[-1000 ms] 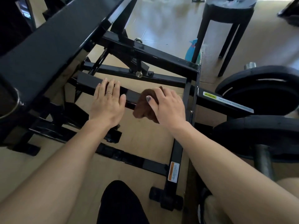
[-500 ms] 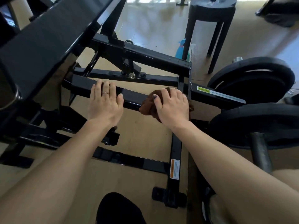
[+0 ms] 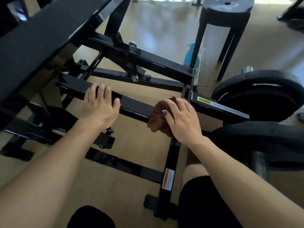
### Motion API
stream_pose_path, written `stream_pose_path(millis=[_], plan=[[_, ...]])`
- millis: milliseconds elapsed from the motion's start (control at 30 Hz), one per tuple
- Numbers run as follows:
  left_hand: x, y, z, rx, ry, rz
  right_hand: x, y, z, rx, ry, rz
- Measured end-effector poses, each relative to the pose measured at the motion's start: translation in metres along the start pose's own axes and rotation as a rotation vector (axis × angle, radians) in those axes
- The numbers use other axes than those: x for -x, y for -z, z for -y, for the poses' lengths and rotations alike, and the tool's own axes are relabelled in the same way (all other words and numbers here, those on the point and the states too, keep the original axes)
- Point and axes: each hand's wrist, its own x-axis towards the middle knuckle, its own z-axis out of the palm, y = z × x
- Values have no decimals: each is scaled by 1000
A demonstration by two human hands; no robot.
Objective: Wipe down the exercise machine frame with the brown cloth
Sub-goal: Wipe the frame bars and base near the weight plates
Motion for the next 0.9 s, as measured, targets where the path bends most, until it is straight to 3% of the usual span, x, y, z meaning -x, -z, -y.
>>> stream_pose_path(millis=[67, 200, 267, 367, 567, 833, 900], plan=[[-6, 7, -24, -5, 29, -26, -9, 0, -10, -23, -13, -16], [-21, 3, -87, 76, -165, -52, -31, -2, -30, -22, 10, -30], [-25, -2, -100, 146, -167, -75, -43, -3, -36, -3, 14, -42], [-25, -7, -101, 203, -154, -197, -55, -4, -41, 30, 12, -78], [-26, -8, -102, 159, -119, -195, -69, 4, -45, 12, 18, -157], [-27, -13, -101, 115, -113, -239, -154, 16, -54, -215, -262, -347], [-28, -13, -102, 91, -121, -226, -183, 16, -41, -248, -230, -420]])
